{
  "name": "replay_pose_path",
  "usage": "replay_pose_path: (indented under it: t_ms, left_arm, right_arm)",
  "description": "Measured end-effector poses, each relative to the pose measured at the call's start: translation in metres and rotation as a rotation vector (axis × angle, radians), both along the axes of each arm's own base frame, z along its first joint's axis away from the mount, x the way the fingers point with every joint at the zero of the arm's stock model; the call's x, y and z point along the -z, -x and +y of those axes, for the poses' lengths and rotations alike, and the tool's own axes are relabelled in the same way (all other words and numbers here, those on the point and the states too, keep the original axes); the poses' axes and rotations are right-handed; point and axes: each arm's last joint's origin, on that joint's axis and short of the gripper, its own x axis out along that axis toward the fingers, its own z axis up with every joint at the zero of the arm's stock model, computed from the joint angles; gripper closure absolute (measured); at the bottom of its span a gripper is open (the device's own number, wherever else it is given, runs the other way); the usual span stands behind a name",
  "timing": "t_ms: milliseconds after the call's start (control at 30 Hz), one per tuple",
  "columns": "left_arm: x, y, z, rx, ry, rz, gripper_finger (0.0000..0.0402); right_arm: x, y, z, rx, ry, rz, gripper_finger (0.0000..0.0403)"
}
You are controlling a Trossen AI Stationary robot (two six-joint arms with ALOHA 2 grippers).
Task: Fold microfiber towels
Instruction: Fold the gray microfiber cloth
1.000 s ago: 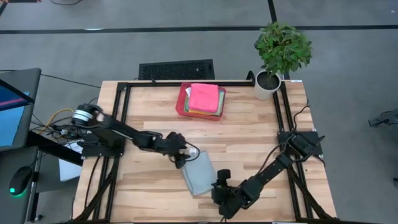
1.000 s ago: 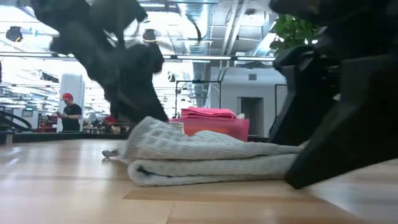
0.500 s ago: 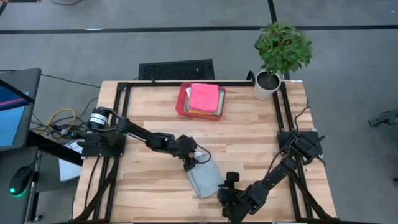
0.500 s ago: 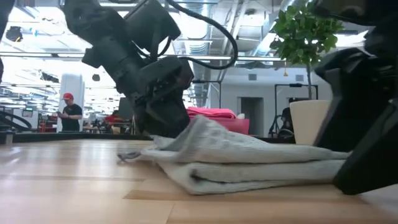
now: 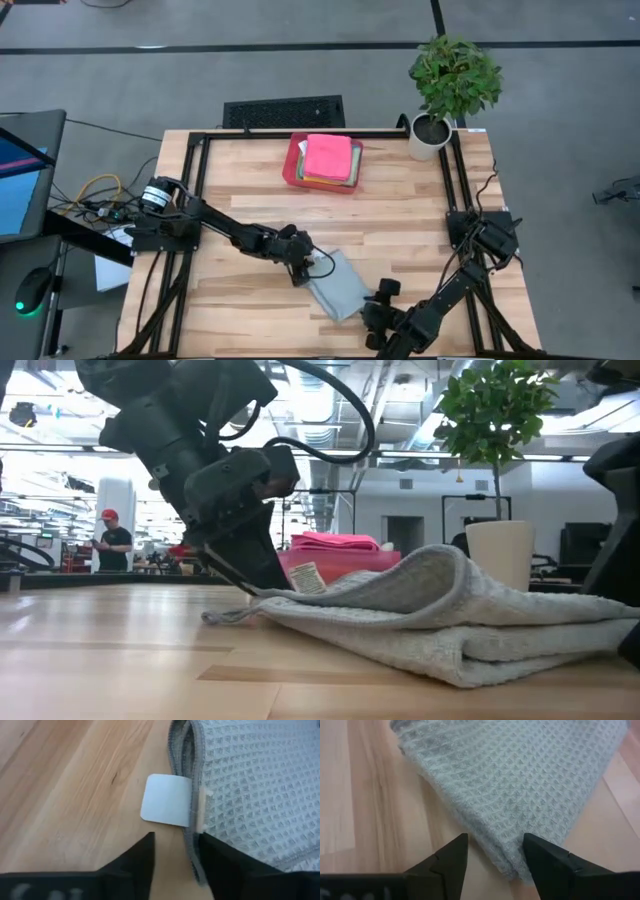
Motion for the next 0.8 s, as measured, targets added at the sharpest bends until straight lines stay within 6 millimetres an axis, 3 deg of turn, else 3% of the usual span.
replay_pose_path:
  t_ms: [200, 333, 467, 633, 700, 800]
  left_arm:
    - [0.000, -0.001, 0.000, -0.058, 0.021, -0.022, 0.0350]
    - [-0.001, -0.003, -0.002, -0.072, 0.047, -0.045, 0.0393]
    - [-0.002, -0.003, -0.001, -0.082, 0.044, -0.057, 0.0395]
    - [0.001, -0.004, -0.002, -0.194, 0.088, -0.070, 0.0391]
    - [0.005, -0.005, -0.006, -0.239, 0.104, -0.081, 0.0393]
    - [0.007, -0.004, -0.012, -0.239, 0.107, -0.088, 0.0397]
  right_arm:
    - [0.000, -0.006, -0.005, -0.036, 0.026, 0.033, 0.0182]
    - [-0.020, -0.012, -0.008, -0.073, -0.013, 0.041, 0.0162]
    - [-0.061, -0.007, -0.014, -0.074, -0.019, -0.033, 0.0135]
    - [-0.094, 0.010, -0.023, 0.059, -0.079, -0.127, 0.0125]
    - [-0.093, 0.012, -0.021, 0.148, -0.140, -0.173, 0.0136]
    - [-0.075, 0.008, -0.014, 0.217, -0.191, -0.192, 0.0176]
